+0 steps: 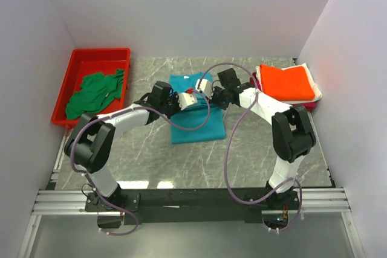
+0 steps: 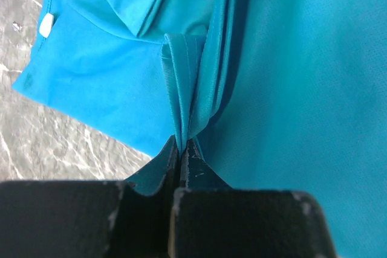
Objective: Fold and stack the t-shirts
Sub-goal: Fold the tshirt
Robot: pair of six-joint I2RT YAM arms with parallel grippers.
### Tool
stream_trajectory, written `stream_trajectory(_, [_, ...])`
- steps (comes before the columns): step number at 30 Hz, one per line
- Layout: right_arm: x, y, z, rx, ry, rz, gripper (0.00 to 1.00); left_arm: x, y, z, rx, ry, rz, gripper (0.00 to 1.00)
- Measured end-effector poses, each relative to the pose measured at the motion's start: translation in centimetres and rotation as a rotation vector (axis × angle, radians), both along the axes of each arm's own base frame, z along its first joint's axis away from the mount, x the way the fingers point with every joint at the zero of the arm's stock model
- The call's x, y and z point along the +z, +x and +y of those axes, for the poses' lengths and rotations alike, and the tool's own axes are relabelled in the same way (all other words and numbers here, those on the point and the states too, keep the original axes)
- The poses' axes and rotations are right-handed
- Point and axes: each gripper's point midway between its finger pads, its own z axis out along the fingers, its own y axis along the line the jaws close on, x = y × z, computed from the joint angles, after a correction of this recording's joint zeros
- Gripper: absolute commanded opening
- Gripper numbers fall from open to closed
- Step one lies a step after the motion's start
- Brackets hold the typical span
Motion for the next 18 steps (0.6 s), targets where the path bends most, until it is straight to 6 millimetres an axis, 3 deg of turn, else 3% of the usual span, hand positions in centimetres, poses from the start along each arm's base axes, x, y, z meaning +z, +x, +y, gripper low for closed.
stream_trajectory(2, [-0.1,0.6,0.1,-0.01,0.001,0.001,0.0,-0.2,0.6,0.0,0.001,-0.003,0.005,0.01])
stream_trajectory(4, [-0.3,1.2,0.3,-0.02,0.003,0.005,0.14,-0.7,1.0,0.2,0.007,-0.003,0.017,0.1])
stream_trajectory(5, [-0.3,1.5,0.4,-0.031,0.008,0.006,0.31,-1.0,1.2,0.3,0.012,-0.001,0.022,0.39])
stream_trajectory(6, [-0.4,1.7,0.5,-0.044,0.014,0.011,0.46,-1.2,1.4,0.5,0.022,0.001,0.025,0.6])
stream_trajectory(7, [-0.4,2.1,0.6,-0.062,0.02,0.01,0.6,-1.3,1.7,0.7,0.042,-0.005,0.03,0.77])
stream_trajectory(8, [-0.3,2.7,0.7,-0.089,0.025,0.002,0.62,-1.2,2.2,1.0,0.087,-0.021,0.034,0.9])
stream_trajectory(10, [0.2,4.0,0.7,-0.146,0.045,-0.027,0.65,-0.4,3.5,1.9,0.179,-0.058,0.016,0.92])
stream_trajectory(13, [1.2,5.3,0.1,-0.223,0.089,-0.052,0.66,2.5,5.6,3.9,0.305,-0.147,-0.035,0.93])
stream_trajectory(16, [2.4,5.9,-1.0,-0.253,0.135,-0.067,0.66,8.3,6.5,6.0,0.342,-0.225,-0.151,0.88])
stream_trajectory(18, [3.3,4.5,-1.6,-0.188,0.151,-0.064,0.67,12.4,5.3,5.8,0.27,-0.256,-0.227,0.86])
